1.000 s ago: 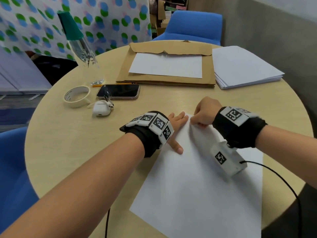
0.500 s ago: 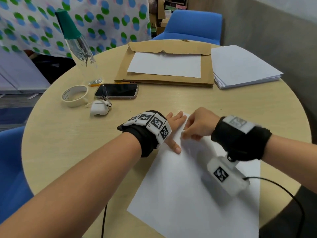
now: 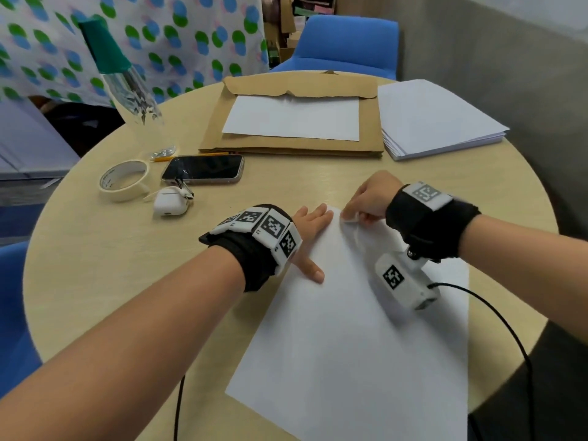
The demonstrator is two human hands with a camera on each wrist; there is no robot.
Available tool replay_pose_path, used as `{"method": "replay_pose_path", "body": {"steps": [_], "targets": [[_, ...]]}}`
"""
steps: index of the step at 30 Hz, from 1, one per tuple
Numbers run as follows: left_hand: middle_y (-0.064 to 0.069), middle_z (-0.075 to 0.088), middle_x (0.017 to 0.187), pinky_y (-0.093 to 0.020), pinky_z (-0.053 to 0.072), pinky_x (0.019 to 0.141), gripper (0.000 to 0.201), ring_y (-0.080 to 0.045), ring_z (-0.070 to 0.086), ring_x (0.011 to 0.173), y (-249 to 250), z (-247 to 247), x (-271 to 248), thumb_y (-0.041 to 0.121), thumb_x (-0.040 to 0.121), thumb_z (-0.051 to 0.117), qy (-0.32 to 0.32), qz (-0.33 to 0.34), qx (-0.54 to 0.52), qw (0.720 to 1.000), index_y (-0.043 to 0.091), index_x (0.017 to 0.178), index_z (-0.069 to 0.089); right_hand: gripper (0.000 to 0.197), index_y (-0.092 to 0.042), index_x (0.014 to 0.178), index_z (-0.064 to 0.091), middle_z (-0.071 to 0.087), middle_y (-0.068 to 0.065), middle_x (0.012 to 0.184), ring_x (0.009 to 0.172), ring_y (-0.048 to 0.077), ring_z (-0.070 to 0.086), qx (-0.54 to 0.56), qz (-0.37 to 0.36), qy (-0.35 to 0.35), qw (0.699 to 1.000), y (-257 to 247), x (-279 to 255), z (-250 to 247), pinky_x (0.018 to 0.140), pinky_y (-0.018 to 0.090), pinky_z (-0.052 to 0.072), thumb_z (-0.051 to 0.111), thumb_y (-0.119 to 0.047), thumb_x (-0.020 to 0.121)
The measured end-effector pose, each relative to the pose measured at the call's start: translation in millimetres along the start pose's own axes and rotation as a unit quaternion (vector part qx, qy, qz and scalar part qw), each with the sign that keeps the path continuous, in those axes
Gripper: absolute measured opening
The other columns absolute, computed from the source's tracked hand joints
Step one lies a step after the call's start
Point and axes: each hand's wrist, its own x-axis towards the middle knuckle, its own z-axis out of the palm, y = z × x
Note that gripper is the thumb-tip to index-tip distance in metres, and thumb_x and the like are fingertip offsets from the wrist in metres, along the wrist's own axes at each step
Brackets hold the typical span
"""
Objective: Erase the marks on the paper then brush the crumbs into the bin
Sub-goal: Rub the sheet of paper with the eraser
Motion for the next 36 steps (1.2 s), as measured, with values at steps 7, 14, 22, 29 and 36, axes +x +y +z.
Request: {"method": "replay_pose_path", "body": {"steps": [7,14,22,29,36], "targets": [[0.001,-0.019,0.157,-0.048,0.006,0.116,0.123,-0.032,-0.011,0.145,-3,0,2,0.050,0.069,0.074,-0.014,0.003,0.008,1.000,0.017,0.149,-0.014,0.011,-0.009,0.072,0.070,0.063,0.007,0.062,0.058,0.017,0.056,-0.005,-0.027,-0.101,0.995,13,-30,19,0.069,0.032,0.053,0.079,-0.010,0.067],[-0.001,-0.016,0.158,-0.051,0.006,0.115,0.124,-0.034,-0.009,0.145,1,-1,0,0.045,0.068,0.078,-0.006,0.004,-0.004,1.000,0.020,0.149,-0.013,0.010,-0.013,0.076,0.071,0.062,0.003,0.062,0.060,0.016,0.057,-0.021,-0.045,-0.040,0.998,0,-14,10,0.043,0.018,0.040,0.077,-0.015,0.069],[0.002,-0.022,0.156,-0.049,0.006,0.115,0.124,-0.031,-0.011,0.145,1,-2,2,0.050,0.070,0.073,-0.030,-0.009,0.028,0.999,0.018,0.148,-0.018,0.019,-0.003,0.080,0.074,0.065,0.008,0.068,0.064,0.020,0.057,-0.054,-0.040,-0.116,0.991,4,-11,4,0.070,0.031,0.053,0.081,-0.010,0.064],[0.003,-0.022,0.156,-0.051,0.006,0.114,0.124,-0.031,-0.012,0.144,1,-2,3,0.050,0.070,0.074,-0.035,-0.012,0.023,0.999,0.019,0.147,-0.018,0.011,-0.014,0.067,0.068,0.062,0.003,0.060,0.048,0.012,0.052,-0.048,-0.054,-0.110,0.991,18,-24,8,0.049,0.019,0.045,0.078,-0.011,0.069],[0.002,-0.021,0.156,-0.050,0.008,0.115,0.124,-0.032,-0.010,0.145,5,-5,1,0.050,0.070,0.074,-0.035,-0.012,0.043,0.998,0.017,0.148,-0.017,0.020,0.000,0.083,0.073,0.062,0.006,0.062,0.064,0.020,0.057,-0.020,-0.029,-0.069,0.997,2,2,-4,0.077,0.035,0.055,0.080,-0.009,0.066]]}}
